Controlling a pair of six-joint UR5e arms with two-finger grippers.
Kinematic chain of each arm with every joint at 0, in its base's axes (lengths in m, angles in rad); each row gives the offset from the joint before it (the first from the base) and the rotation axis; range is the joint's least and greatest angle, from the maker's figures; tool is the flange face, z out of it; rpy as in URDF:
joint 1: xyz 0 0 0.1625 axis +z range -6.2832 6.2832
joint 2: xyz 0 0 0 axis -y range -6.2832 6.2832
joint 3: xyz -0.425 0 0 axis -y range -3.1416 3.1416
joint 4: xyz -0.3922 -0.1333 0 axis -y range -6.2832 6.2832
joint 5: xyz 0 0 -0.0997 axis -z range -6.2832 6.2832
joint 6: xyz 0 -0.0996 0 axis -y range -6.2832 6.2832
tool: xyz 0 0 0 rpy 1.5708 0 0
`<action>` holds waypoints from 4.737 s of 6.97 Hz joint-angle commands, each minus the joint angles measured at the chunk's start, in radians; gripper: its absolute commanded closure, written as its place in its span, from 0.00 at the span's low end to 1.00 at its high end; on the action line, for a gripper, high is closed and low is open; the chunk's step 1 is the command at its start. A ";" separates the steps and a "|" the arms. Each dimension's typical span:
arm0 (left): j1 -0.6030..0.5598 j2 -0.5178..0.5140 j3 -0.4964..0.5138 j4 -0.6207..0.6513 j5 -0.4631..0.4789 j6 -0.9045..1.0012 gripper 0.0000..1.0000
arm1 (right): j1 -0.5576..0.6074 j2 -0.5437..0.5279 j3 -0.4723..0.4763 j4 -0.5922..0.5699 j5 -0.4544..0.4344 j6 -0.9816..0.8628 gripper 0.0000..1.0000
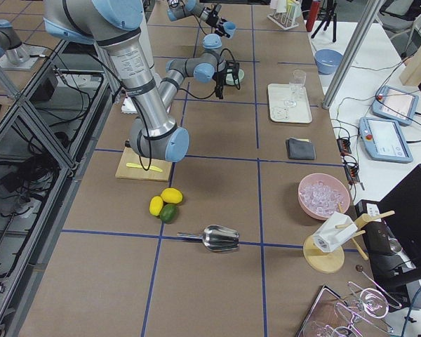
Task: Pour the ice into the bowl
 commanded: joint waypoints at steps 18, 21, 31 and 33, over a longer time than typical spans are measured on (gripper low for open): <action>0.012 -0.120 0.252 -0.091 0.106 -0.268 0.00 | 0.002 0.000 0.006 0.000 0.003 -0.003 0.00; 0.012 -0.033 0.178 -0.088 0.000 -0.228 0.00 | -0.003 0.061 -0.049 0.000 0.000 0.003 0.00; 0.009 0.121 0.012 -0.076 -0.210 -0.203 0.00 | -0.052 0.426 -0.613 0.164 -0.055 0.049 0.00; 0.003 0.193 -0.072 -0.074 -0.293 -0.202 0.00 | -0.069 0.423 -0.640 0.166 -0.055 0.046 0.00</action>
